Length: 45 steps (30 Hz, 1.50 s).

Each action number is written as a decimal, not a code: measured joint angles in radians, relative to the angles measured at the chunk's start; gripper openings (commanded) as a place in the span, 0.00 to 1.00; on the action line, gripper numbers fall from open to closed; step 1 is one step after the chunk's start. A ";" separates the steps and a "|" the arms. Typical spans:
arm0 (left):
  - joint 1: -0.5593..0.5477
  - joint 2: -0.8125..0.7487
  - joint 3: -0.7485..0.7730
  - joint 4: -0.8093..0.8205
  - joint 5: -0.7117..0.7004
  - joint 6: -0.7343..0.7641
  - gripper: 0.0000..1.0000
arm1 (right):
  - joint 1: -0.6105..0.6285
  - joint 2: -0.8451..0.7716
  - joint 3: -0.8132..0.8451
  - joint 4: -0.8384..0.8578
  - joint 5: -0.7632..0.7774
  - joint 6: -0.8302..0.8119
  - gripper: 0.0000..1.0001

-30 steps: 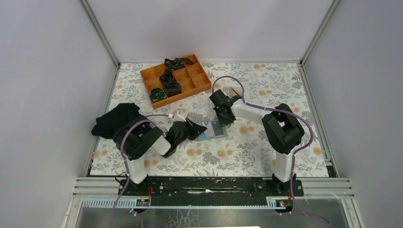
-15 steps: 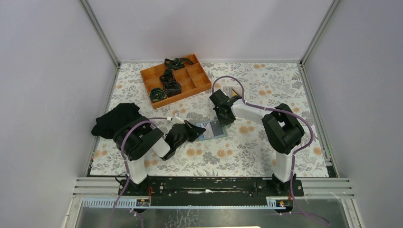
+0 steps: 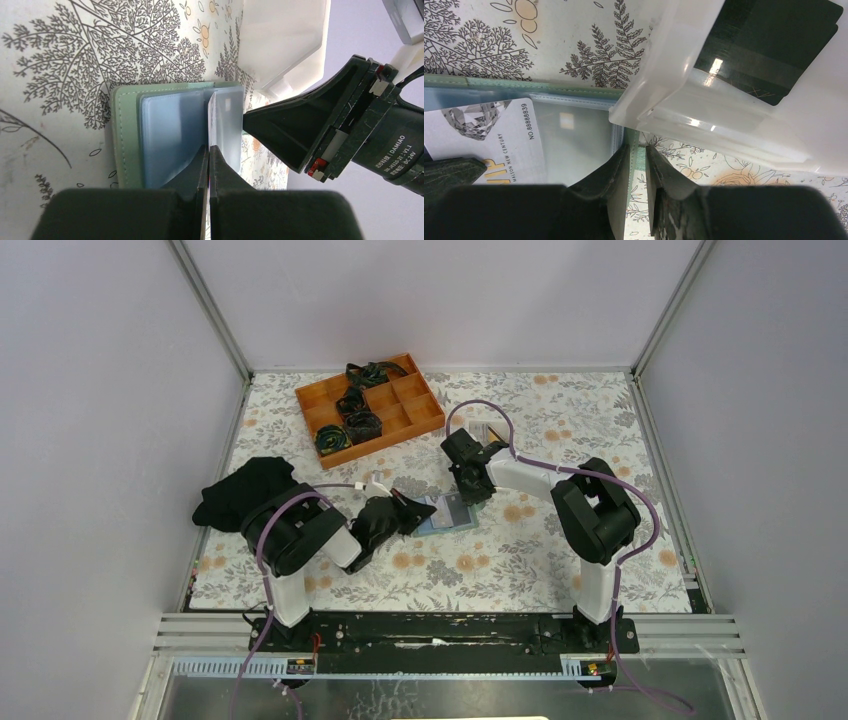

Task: Put the credit cards into the card holder
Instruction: Insert the credit card into the card holder.

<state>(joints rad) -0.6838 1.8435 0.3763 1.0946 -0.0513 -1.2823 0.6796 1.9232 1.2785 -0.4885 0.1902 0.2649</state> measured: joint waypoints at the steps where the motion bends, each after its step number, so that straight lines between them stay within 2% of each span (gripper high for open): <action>1: 0.000 0.001 0.004 -0.002 0.000 0.001 0.00 | 0.000 0.000 0.000 0.000 0.000 0.000 0.25; 45: -0.016 0.049 0.006 0.055 0.043 0.014 0.00 | 0.000 0.011 0.014 -0.014 -0.002 -0.007 0.25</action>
<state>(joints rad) -0.6998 1.8923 0.3820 1.1496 -0.0078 -1.2686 0.6796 1.9339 1.2930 -0.5026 0.1886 0.2577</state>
